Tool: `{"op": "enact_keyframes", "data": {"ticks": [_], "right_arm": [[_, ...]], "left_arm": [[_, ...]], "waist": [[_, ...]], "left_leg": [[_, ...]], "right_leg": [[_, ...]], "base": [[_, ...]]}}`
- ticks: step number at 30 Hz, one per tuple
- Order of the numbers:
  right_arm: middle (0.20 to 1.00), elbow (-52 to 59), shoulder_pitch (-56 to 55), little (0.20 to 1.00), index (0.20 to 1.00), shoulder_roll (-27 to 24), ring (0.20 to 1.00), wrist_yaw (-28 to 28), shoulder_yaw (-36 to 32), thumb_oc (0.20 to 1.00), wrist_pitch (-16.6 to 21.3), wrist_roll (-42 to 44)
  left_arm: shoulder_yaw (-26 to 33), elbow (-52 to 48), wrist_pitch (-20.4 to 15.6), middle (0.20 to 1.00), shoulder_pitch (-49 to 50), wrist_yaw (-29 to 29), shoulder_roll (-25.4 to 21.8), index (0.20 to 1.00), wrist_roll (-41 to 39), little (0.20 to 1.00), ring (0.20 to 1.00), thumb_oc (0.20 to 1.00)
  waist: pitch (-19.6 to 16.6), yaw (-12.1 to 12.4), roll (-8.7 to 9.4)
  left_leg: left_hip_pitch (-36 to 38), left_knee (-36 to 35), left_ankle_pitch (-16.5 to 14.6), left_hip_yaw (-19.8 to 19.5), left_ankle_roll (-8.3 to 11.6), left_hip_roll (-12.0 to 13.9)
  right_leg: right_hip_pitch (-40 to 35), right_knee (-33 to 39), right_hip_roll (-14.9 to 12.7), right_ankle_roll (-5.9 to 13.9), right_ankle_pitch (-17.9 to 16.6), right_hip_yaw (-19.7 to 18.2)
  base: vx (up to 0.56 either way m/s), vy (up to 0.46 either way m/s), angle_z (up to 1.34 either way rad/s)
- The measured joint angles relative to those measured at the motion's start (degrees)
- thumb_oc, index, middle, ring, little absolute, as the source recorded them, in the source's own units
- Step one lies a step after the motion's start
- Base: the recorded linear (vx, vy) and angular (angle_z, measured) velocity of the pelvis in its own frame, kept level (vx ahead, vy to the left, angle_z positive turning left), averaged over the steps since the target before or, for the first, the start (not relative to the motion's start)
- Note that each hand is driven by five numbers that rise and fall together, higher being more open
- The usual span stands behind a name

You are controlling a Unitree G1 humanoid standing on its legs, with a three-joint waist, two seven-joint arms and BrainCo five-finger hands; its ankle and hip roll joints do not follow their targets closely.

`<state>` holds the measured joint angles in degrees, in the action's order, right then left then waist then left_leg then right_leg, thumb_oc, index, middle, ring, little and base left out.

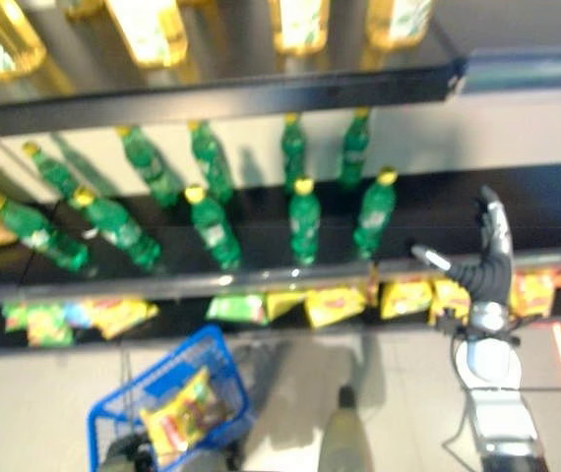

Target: Pick up the snacks into the basket

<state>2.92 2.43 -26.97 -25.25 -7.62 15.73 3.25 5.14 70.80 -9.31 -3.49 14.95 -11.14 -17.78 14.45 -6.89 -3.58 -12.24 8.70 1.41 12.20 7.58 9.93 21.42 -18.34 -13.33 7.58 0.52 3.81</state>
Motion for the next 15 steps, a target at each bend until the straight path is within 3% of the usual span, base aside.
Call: {"op": "enact_keyframes", "data": {"ticks": [6,15], "right_arm": [[1.000,-4.50,6.60,1.000,1.000,1.74,1.000,-7.18,1.62,1.000,-0.28,0.96],[1.000,-7.32,13.37,1.000,1.000,2.13,1.000,-12.61,2.91,1.000,-0.31,0.93]], "left_arm": [[-1.10,-0.64,-0.05,0.200,-0.72,1.12,0.50,0.200,-1.73,0.200,0.200,0.200],[-3.95,-2.55,-0.12,0.200,-3.41,2.60,1.20,0.200,-1.84,0.200,0.200,0.200]], "waist": [[2.32,1.16,-1.38],[5.36,1.67,-2.43]], "left_leg": [[-1.61,0.70,0.23,-1.08,-0.24,-0.23],[-2.82,0.75,0.33,-1.43,0.30,-1.37]], "right_leg": [[1.89,-2.47,-0.49,0.20,1.56,0.68],[2.62,-3.14,-1.44,0.46,2.12,1.43]], "base": [[0.01,-0.005,0.07],[0.01,-0.006,0.06]]}}
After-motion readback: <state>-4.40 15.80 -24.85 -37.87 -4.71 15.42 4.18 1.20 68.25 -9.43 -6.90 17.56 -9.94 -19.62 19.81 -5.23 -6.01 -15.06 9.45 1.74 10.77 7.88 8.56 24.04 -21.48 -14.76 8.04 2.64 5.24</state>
